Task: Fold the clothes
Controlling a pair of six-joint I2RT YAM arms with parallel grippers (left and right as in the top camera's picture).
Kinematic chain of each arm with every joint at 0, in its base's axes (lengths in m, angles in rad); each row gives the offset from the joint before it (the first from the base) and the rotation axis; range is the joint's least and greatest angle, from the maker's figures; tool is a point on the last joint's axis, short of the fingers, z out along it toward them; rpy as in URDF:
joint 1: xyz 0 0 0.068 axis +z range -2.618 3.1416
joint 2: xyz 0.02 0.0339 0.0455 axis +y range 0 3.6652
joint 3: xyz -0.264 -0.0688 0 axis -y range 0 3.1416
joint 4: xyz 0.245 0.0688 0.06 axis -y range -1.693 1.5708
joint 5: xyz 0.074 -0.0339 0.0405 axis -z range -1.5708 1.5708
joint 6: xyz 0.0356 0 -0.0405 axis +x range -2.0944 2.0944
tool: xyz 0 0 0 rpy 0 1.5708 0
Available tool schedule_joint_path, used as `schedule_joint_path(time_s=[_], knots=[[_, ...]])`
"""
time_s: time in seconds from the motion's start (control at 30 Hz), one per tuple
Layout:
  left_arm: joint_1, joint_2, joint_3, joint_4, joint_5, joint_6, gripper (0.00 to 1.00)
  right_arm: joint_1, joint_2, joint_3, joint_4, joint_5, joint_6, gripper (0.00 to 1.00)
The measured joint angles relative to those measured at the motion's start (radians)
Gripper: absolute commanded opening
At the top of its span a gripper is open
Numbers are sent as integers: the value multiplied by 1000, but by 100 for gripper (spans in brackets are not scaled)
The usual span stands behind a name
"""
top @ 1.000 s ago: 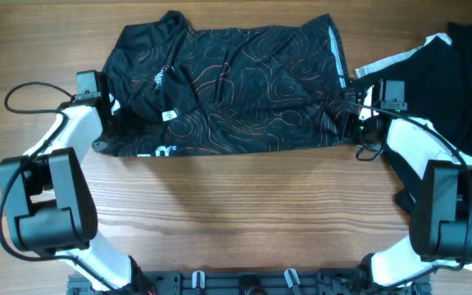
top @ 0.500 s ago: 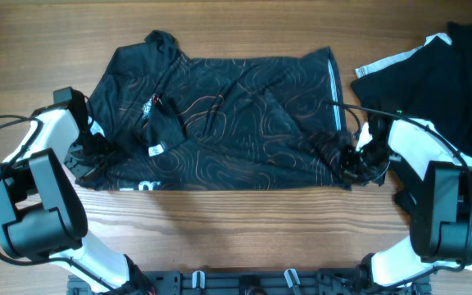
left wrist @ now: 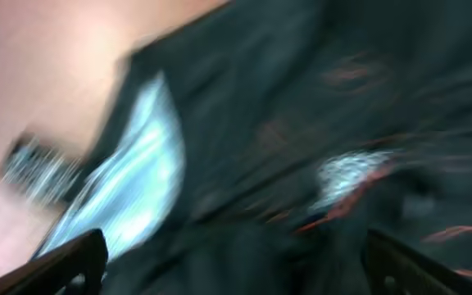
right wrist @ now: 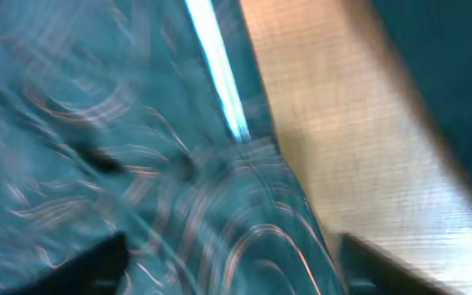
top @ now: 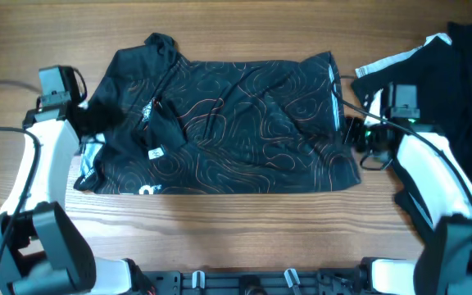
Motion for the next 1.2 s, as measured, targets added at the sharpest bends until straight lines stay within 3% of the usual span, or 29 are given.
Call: schedule_joint_path(time_s=[0.17,0.27,0.63,0.9,0.97,1.07,1.1,1.2], knots=[[-6,-1,4,289,181,57,96,0,-41,5,19,-26,0,100],[-13,20,44,306,199,65,96,0,-41,5,18,-30,0,100],[-60,528,535,254,121,134,89,0,-41,6,11,-44,0,99],[-131,738,568,467,-10,215,80,0,-41,6,-10,-52,0,98],[-129,763,570,495,-40,223,72,0,-41,6,-8,-52,0,97],[-129,772,577,498,-64,230,25,0,-41,6,-8,-52,0,93],[-129,774,580,491,-70,231,4,0,-41,6,-8,-52,0,88],[-125,774,591,445,-65,232,4,0,-41,6,-8,-53,3,79]])
